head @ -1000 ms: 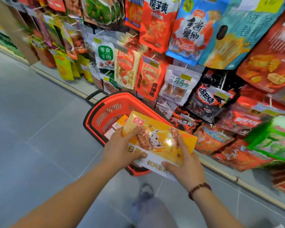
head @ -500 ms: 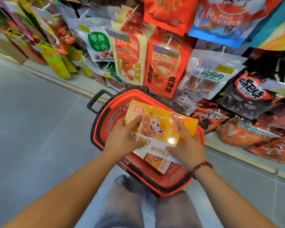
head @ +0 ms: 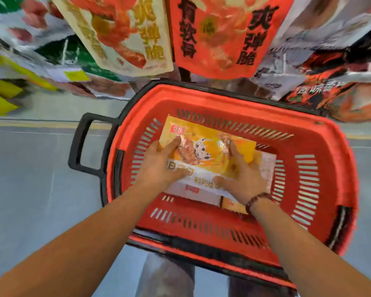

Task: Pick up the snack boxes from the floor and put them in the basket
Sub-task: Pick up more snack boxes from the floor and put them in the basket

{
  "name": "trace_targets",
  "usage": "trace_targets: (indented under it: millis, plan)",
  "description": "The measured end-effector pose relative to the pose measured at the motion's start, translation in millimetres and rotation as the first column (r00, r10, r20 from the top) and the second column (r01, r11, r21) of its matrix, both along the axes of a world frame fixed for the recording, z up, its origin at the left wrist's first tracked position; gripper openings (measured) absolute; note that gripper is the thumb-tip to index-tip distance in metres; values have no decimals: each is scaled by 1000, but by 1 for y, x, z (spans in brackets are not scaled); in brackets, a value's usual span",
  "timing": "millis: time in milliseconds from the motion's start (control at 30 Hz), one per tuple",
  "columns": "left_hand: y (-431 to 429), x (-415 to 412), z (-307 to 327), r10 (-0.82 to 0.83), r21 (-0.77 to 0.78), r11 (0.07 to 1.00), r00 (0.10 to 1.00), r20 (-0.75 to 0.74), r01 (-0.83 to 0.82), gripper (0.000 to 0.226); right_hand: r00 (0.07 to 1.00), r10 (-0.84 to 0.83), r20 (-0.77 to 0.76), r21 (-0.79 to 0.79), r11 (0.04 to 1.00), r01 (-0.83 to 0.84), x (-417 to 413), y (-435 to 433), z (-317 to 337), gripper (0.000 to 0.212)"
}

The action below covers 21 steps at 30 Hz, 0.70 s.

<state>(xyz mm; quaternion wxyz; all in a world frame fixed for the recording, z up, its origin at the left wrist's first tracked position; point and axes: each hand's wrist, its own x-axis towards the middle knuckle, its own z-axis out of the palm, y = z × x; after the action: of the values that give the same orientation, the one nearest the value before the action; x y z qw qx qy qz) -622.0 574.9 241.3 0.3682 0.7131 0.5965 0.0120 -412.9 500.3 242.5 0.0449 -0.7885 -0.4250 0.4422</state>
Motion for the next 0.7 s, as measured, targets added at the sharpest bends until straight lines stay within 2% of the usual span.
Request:
trace_targets:
  millis: [100,267,367,500,700]
  plan:
    - [18,-8,-44,-7,-43,999,1000,-17,6,87,1000,-25,-2,-10,1000,25,-8,18,-39,102]
    - [28,-17,-99,17,-3,1000,998,56,-17,93,998,16,58,-66,998,-12,-12,42,-81,105]
    - [38,-15,-116,-7,-38,999,998,57,9,90,997,-14,73,-78,997,20,-12,47,-101,106]
    - [37,-14,-130,-64,23,998,997,42,64,88,991,-49,128,-53,997,56,-10,42,-116,106]
    - [35,-15,-125,-72,25,997,997,42,71,83,994,-50,101,-56,997,56,-12,41,-109,100]
